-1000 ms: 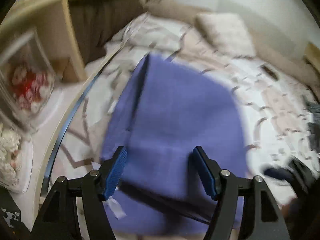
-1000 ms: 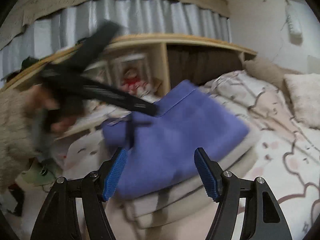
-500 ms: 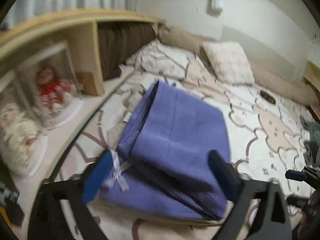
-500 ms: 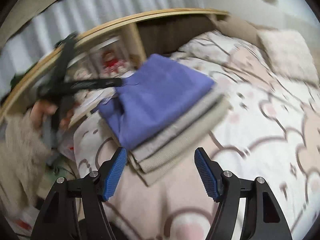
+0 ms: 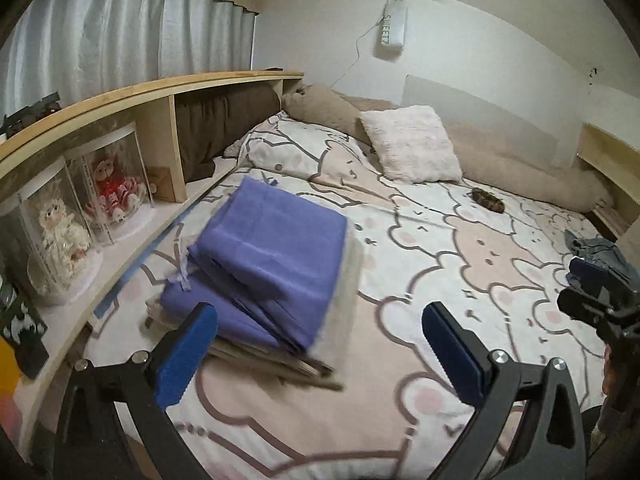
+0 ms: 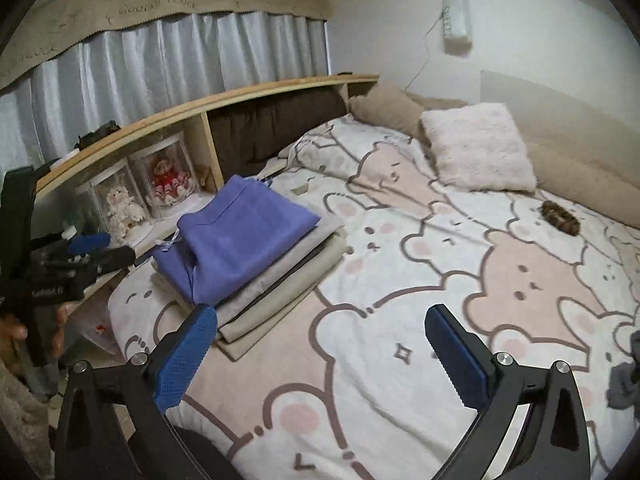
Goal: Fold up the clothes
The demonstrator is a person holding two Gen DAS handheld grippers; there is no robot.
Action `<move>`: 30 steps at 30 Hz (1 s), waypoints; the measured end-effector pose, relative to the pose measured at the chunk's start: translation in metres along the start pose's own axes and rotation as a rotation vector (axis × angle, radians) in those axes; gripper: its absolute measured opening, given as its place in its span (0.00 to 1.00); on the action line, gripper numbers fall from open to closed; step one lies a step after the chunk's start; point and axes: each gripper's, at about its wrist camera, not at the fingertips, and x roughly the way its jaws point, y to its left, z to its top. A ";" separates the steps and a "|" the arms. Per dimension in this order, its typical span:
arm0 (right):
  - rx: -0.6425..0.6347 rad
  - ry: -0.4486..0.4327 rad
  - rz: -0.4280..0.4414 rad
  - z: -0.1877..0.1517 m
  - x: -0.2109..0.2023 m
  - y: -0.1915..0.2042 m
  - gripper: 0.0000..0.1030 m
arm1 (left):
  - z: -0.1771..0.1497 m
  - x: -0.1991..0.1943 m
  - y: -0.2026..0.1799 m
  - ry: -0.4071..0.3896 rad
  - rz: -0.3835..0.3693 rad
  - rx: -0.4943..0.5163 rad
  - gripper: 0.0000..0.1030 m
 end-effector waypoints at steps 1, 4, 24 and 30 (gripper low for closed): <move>0.003 -0.007 -0.011 -0.001 -0.008 -0.002 1.00 | -0.003 -0.005 -0.006 -0.002 0.000 -0.005 1.00; 0.010 -0.033 -0.058 -0.004 -0.032 -0.009 1.00 | -0.010 -0.020 -0.027 -0.022 0.001 0.016 1.00; 0.102 -0.086 -0.302 -0.048 -0.140 -0.063 1.00 | -0.031 -0.097 -0.109 -0.164 -0.011 0.120 1.00; 0.149 -0.088 -0.311 -0.060 -0.145 -0.072 1.00 | -0.036 -0.103 -0.107 -0.165 0.005 0.112 1.00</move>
